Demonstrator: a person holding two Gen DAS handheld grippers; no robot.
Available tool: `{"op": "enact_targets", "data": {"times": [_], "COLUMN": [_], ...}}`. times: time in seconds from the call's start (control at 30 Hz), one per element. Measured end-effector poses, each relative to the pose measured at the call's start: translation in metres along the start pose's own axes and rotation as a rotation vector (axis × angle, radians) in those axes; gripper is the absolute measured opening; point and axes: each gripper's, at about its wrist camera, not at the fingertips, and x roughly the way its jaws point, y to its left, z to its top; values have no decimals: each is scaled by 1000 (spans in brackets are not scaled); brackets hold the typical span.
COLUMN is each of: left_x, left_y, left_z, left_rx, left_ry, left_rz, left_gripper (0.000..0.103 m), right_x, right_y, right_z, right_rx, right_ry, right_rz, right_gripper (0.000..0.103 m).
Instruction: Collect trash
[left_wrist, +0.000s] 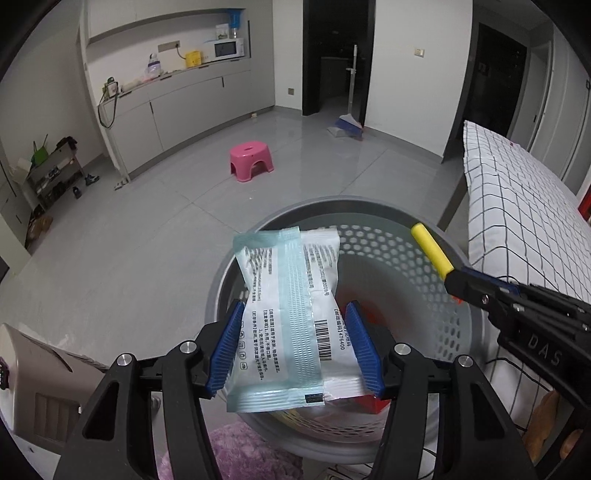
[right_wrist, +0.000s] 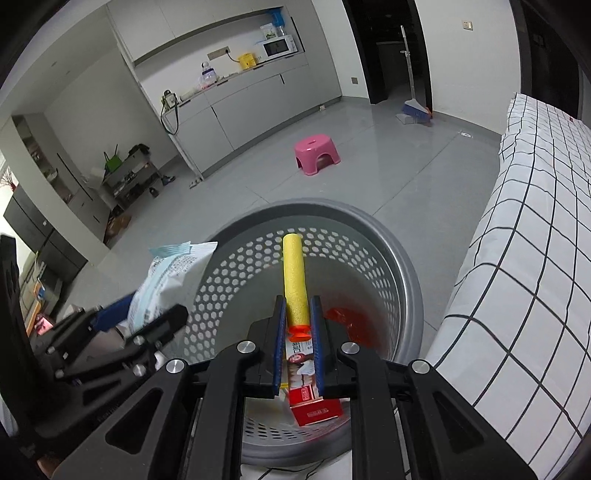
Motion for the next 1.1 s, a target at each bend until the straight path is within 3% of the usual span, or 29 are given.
{"op": "enact_targets", "data": {"times": [0.13, 0.17, 0.27, 0.53, 0.67, 1.1], "left_x": [2, 2, 2, -3, -5, -10], "left_y": [4, 5, 6, 8, 10, 14], "left_z": [-2, -3, -4, -5, -5, -5], "left_rx": [-13, -16, -18, -26, -30, -41], "left_ry": [3, 2, 9, 10, 8, 2], "left_rz": [10, 9, 10, 24, 43, 70], "left_gripper": [73, 75, 76, 80, 84, 94], "right_x": [3, 2, -3, -5, -7, -8], "right_y": [-4, -5, -6, -12, -12, -17], "right_z": [0, 1, 1, -3, -7, -7], "right_rx": [11, 12, 17, 23, 23, 27], "right_ry": [5, 0, -22, -20, -31, -49], "right_rz": [-2, -2, -8, -2, -10, -15], "right_gripper": [16, 23, 35, 37, 53, 60]}}
